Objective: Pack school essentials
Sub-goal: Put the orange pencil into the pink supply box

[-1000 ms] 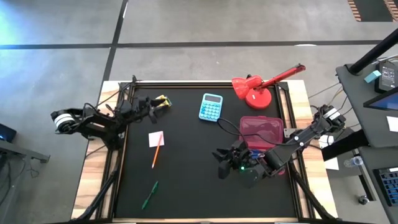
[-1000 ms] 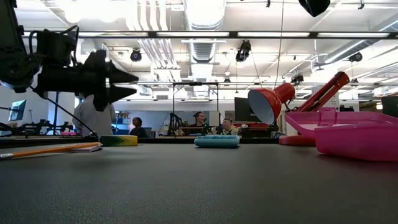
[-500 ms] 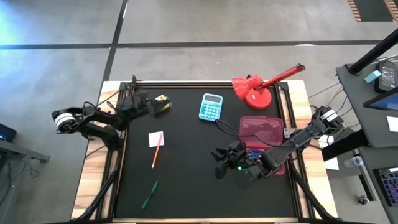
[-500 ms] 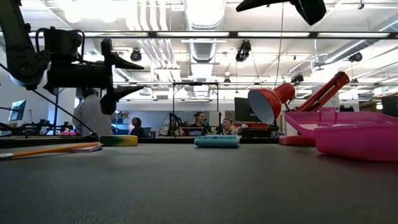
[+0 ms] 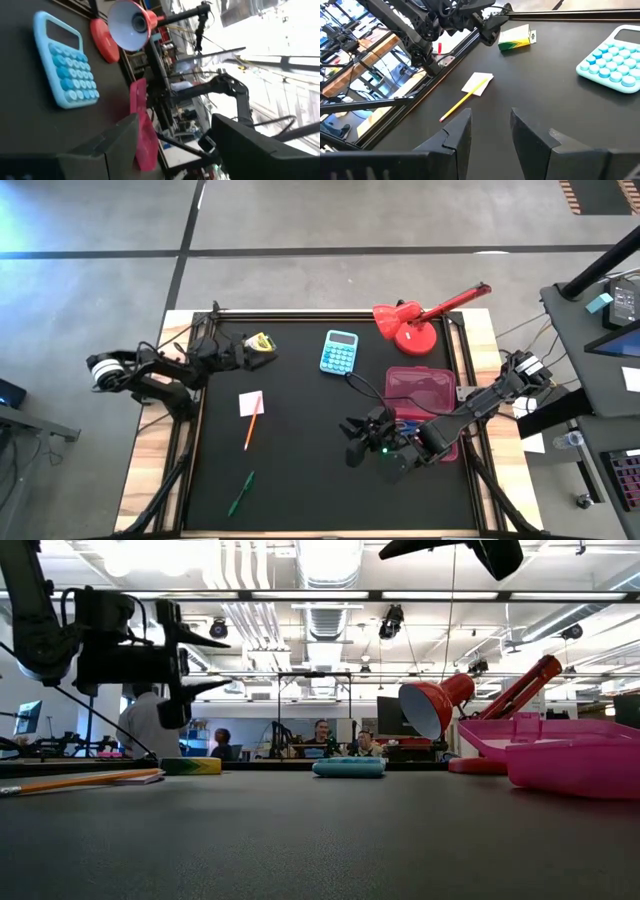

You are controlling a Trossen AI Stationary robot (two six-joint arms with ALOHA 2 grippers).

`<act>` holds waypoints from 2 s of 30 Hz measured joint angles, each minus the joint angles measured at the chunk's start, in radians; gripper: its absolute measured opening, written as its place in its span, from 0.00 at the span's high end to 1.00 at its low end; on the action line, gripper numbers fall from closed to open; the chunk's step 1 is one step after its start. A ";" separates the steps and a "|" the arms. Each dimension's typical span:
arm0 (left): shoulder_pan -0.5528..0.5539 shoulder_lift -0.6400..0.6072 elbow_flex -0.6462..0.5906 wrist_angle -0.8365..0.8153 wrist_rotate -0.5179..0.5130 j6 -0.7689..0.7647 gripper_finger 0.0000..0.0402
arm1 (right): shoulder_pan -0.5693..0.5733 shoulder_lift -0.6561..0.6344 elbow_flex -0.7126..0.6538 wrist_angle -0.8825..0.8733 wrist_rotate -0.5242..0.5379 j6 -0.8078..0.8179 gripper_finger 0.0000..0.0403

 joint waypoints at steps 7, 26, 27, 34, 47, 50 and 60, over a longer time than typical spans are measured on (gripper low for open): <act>0.000 0.012 0.027 0.001 -0.001 0.000 0.42 | 0.000 0.000 0.000 0.000 -0.001 0.001 0.68; -0.285 -0.012 0.262 0.111 0.210 -0.018 0.42 | 0.000 0.000 0.000 0.000 -0.009 0.027 0.67; -0.304 -0.012 0.277 0.111 0.211 -0.017 0.42 | 0.000 0.000 0.000 0.000 -0.009 0.025 0.67; -0.392 -0.018 0.355 0.113 0.212 0.089 0.42 | 0.000 0.000 0.000 -0.026 -0.014 0.017 0.68; -0.405 -0.018 0.444 0.105 0.131 0.029 0.42 | 0.000 0.000 -0.001 -0.052 -0.082 0.020 0.68; -0.416 -0.018 0.451 0.105 0.161 0.031 0.42 | 0.000 0.000 -0.001 -0.052 -0.084 0.020 0.68; -0.469 -0.018 0.552 -0.238 0.214 0.187 0.42 | 0.000 0.000 -0.001 -0.052 -0.091 0.018 0.67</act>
